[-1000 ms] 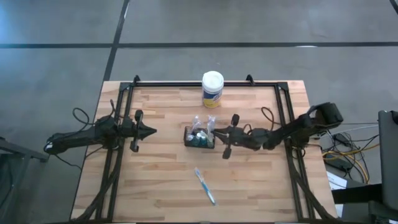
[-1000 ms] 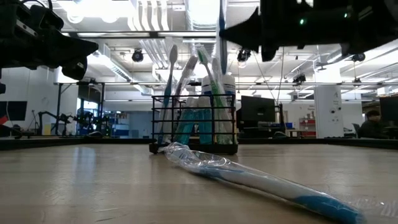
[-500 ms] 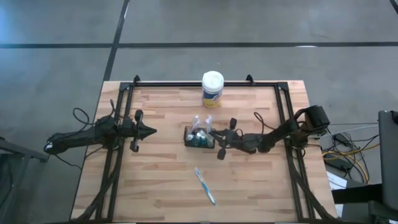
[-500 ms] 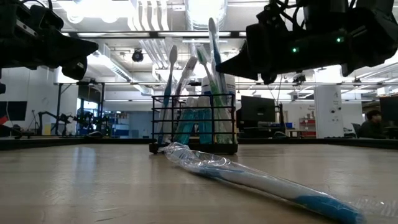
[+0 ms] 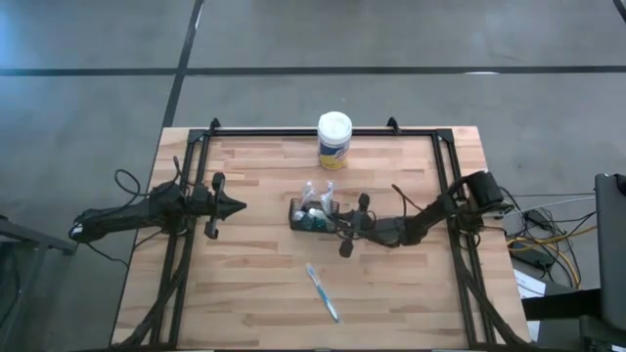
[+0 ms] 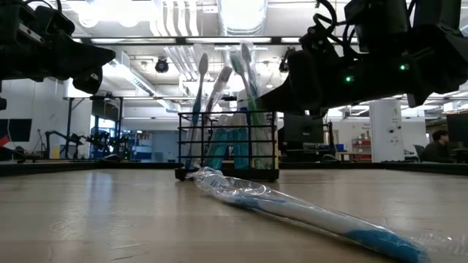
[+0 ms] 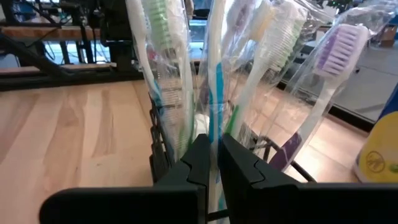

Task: Pick & Place toothbrushing station
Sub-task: Put the right blue toothbrush into the wire organizer, then put the blue toothbrush into the wire organizer

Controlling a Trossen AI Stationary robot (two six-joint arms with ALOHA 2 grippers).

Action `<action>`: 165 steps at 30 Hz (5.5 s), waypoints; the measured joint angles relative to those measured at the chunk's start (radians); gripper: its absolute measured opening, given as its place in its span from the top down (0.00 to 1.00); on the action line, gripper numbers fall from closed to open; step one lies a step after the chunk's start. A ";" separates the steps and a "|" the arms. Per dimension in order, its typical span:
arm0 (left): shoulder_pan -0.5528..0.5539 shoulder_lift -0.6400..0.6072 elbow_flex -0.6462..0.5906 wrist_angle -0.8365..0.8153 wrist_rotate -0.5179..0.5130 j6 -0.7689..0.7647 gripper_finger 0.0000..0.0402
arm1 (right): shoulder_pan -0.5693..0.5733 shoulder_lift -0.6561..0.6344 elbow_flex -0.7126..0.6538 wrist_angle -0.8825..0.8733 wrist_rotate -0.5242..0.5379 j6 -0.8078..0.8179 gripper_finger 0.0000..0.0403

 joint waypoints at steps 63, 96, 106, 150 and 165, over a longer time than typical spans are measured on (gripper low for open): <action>0.000 0.000 0.000 0.002 0.003 -0.017 0.97 | 0.006 -0.282 0.386 -0.802 -0.009 -0.036 0.83; 0.000 0.000 0.000 0.004 0.005 -0.016 0.97 | 0.019 -0.285 0.106 -0.423 0.073 0.113 0.95; 0.000 0.000 0.000 0.003 0.004 -0.017 0.97 | 0.025 -0.279 0.143 -0.451 0.017 0.082 0.75; 0.000 0.000 0.000 0.026 0.007 -0.077 0.97 | 0.267 0.322 1.552 -2.280 -0.408 0.744 0.53; 0.000 0.000 0.000 0.023 0.011 -0.061 0.97 | 0.233 0.545 1.684 -2.441 -0.499 0.823 0.43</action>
